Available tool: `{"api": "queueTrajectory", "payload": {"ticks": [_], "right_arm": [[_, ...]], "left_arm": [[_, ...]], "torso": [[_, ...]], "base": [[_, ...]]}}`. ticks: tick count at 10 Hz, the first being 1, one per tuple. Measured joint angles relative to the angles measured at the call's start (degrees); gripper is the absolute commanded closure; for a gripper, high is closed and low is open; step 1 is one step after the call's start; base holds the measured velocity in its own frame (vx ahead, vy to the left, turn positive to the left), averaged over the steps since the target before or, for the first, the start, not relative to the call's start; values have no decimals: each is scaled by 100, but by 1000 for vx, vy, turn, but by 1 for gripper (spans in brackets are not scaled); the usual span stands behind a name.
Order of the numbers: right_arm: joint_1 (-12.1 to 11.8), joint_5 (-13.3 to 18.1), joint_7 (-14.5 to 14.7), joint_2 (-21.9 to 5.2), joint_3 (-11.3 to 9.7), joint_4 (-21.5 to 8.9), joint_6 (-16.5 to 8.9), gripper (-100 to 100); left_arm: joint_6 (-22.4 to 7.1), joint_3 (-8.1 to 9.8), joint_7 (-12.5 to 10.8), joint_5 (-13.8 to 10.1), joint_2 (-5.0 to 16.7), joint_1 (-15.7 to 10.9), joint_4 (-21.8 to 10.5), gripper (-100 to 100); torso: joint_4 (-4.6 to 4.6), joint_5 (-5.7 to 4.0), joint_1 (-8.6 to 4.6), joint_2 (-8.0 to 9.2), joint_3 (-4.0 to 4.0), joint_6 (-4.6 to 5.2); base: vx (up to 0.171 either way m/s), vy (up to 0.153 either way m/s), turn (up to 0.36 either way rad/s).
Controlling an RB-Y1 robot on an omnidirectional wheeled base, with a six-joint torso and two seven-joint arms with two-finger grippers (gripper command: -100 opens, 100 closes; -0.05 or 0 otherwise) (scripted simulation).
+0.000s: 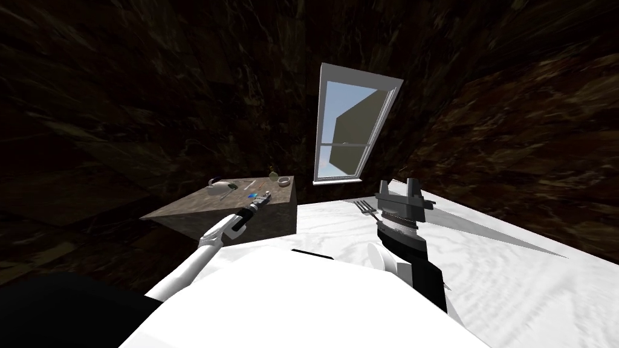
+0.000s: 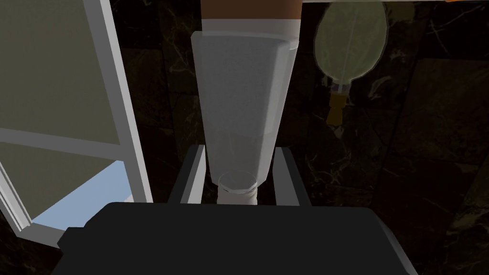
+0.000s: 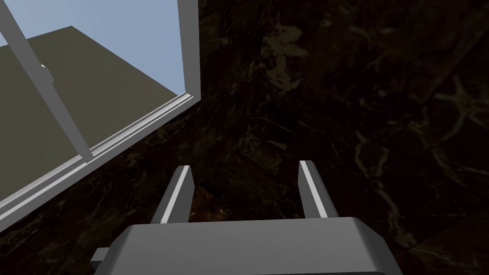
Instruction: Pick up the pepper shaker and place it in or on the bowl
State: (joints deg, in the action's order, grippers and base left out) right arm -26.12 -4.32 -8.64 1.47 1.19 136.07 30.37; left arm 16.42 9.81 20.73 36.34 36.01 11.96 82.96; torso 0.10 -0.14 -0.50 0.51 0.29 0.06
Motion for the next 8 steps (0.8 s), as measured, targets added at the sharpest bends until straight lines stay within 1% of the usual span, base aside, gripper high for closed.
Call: {"api": "queueTrajectory", "payload": {"ticks": [1, 2, 4, 5, 6, 7, 8], "right_arm": [[0, 0, 0, 0, 0, 0, 0, 0], [0, 0, 0, 0, 0, 0, 0, 0], [-1, 0, 0, 0, 0, 0, 0, 0], [-1, 0, 0, 0, 0, 0, 0, 0], [-2, 0, 0, 0, 0, 0, 0, 0], [-3, 0, 0, 0, 0, 1, 1, 0], [-4, 0, 0, -1, 0, 1, 1, 0]], "left_arm": [[122, 32, -23, 32, 78, -46, -39, 100], [225, 69, -68, 49, 183, -30, -15, 100], [433, 163, -140, 45, 355, -18, -45, 100], [536, 204, -172, 15, 446, -19, -118, 100], [617, 268, -222, -53, 533, 53, -142, 100], [652, 306, -285, -114, 610, 111, -130, 100], [655, 372, -331, -188, 642, 210, -83, 100]], "torso": [[0, -2, -8, -1, 0, 3], [0, -5, -7, -13, -5, 5], [-8, -2, -3, -47, -26, 14], [-13, -2, -10, -68, -38, 19], [-18, -3, -24, -101, -56, 29], [-24, -4, -17, -134, -75, 26], [-31, 2, 4, -162, -91, 29]], "base": [[-88, -30, 22], [-46, -14, -12], [11, -29, -71], [114, -77, -212], [195, -47, -125], [251, 10, -158], [230, 61, -175]]}}
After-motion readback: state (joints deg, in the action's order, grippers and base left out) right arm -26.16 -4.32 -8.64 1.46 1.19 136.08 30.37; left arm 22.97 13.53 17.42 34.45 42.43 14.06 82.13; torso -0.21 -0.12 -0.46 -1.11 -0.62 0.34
